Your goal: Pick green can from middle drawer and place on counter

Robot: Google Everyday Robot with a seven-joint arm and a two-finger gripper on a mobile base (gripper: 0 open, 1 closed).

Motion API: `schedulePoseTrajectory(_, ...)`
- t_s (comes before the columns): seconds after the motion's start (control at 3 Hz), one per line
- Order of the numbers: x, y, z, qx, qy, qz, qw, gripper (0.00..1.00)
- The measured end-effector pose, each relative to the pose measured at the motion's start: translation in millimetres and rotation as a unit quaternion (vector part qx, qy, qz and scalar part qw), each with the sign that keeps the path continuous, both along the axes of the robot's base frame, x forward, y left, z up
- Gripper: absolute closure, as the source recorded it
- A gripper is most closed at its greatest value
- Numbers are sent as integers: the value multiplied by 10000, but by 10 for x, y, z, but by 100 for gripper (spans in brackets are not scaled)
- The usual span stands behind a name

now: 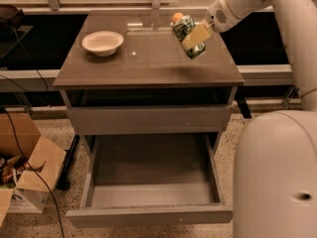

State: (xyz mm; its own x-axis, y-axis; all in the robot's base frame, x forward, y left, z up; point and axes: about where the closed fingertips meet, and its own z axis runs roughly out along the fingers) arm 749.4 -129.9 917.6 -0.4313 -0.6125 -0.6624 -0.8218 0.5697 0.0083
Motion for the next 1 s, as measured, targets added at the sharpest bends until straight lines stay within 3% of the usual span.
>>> schedulePoseTrajectory(0.33,331,79,-337,-162,136,-133,9997,84)
schedulePoseTrajectory(0.67,557,92,-617,-207,272,-385,9987,61)
schedulePoseTrajectory(1.0,629,93,-724,-155,379,-527,9978,38)
